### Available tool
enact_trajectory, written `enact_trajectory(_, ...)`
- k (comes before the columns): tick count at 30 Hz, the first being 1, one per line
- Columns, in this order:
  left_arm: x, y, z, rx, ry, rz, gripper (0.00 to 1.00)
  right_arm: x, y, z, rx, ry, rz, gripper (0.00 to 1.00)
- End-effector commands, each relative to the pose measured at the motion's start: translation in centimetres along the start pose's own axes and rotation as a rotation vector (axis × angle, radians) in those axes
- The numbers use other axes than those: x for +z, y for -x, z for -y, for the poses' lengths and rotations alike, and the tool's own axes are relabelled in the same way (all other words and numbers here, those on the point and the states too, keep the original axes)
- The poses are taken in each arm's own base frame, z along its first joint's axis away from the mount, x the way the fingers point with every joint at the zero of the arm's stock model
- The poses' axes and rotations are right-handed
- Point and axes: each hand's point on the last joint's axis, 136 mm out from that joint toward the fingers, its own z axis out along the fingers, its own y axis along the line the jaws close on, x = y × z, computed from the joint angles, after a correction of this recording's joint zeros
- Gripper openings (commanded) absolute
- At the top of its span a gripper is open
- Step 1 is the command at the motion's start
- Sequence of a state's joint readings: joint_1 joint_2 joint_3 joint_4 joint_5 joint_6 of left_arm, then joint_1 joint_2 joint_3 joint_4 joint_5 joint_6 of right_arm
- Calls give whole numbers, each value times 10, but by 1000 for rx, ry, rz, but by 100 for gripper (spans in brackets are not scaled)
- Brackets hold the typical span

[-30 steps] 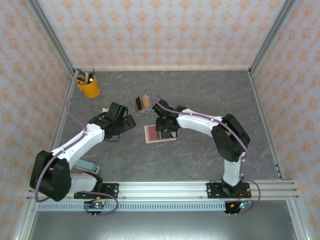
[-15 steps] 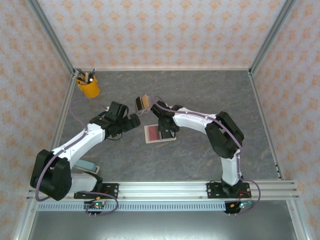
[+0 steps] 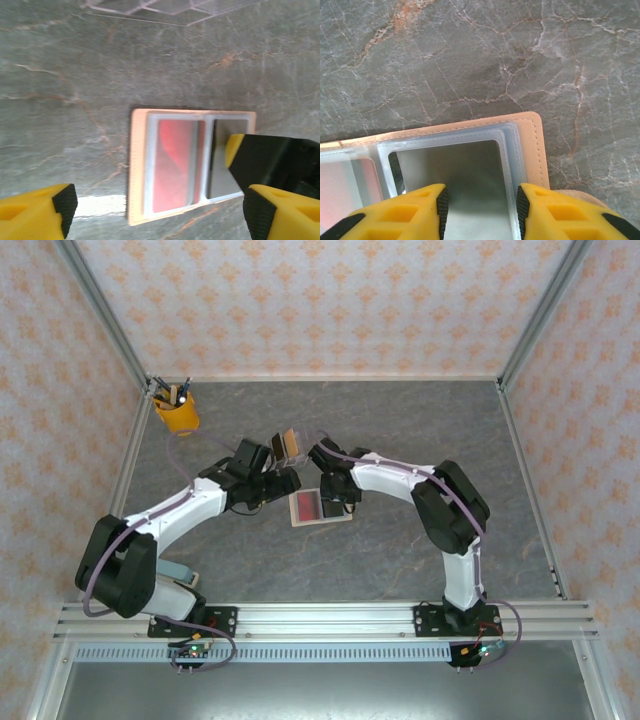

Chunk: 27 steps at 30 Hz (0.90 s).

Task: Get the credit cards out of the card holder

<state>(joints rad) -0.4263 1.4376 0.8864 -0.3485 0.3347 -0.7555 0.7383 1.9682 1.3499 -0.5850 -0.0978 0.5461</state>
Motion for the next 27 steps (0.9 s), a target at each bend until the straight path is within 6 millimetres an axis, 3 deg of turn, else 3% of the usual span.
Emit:
enact_trajectory(1,6,2,27,-6,-92,-16,79,6,-8,2,2,31,-36,41)
enact_trajectory(6,22,-6,44,-15,-137,-68,57,7,-10,4,24,84,-60,35)
enact_trajectory(13,45,-16,62,-17,-149,-128,39,9,-12,8,49,128,-81,30)
enact_trajectory(18,60,-24,67,-26,-146,-164,31,11,-15,11,47,129,-89,29)
enact_trajectory(27,77,-29,49,-65,-65,-180,22,13,-18,12,49,136,-98,25)
